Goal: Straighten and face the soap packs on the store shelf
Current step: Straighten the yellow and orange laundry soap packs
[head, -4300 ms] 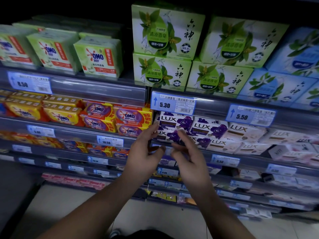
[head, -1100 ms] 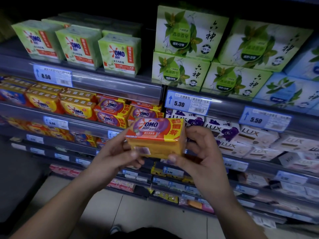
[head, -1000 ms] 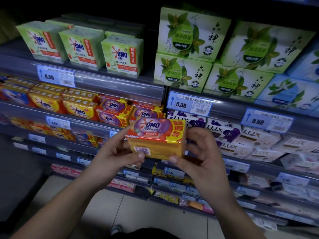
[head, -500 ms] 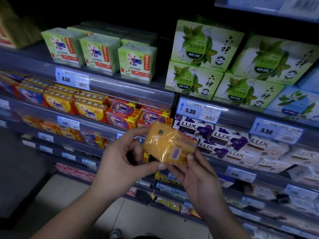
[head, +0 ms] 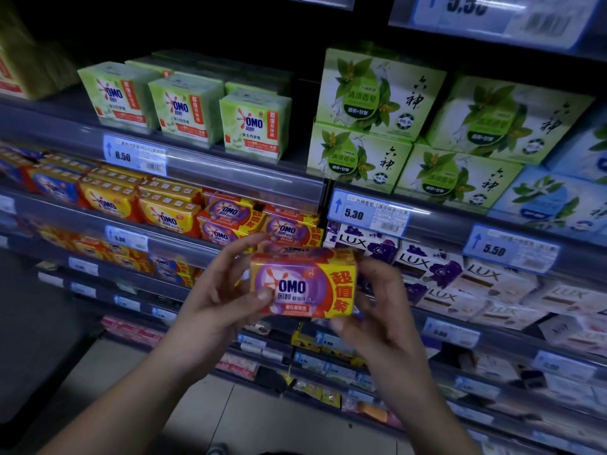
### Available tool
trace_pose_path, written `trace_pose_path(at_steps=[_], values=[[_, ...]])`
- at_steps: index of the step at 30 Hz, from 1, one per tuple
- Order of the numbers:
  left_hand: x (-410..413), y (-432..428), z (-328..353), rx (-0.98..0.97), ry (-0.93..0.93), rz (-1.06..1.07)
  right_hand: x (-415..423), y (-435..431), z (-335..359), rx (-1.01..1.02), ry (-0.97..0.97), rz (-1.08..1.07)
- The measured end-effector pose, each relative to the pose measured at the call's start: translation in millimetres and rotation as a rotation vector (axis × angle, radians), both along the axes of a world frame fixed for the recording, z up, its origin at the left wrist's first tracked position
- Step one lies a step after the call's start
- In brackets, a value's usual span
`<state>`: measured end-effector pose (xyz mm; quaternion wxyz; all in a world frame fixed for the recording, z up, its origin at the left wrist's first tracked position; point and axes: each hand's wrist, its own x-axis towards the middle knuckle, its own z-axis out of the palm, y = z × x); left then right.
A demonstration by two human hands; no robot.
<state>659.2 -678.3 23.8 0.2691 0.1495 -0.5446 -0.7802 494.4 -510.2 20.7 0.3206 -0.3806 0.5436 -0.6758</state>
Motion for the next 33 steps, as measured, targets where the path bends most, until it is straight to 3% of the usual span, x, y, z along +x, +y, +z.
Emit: trace_pose_path(at_steps=[2,6,14,19,22,30,33], values=[[0,-1,-1,-0.042,0.002,0.035,-4,0,2,0.057,-0.083,0.021],[3,-3,-1,-0.109,-0.035,0.044,-5,-2,-1,0.177,0.06,-0.057],[3,-19,-15,-0.363,-0.223,0.249,2,-30,-17,0.28,0.032,-0.112],[-24,-49,-16,-0.536,-0.314,0.292,-2,-61,-9,0.308,0.091,-0.245],[-35,-64,-25,-0.539,-0.361,0.356,5,-71,-9,0.34,0.02,-0.24],[-53,-91,-26,-0.679,-0.471,0.357,28,-83,-14,0.387,0.121,-0.352],[-59,-103,-26,-0.746,-0.504,0.357,28,-90,-12,0.372,0.033,-0.395]])
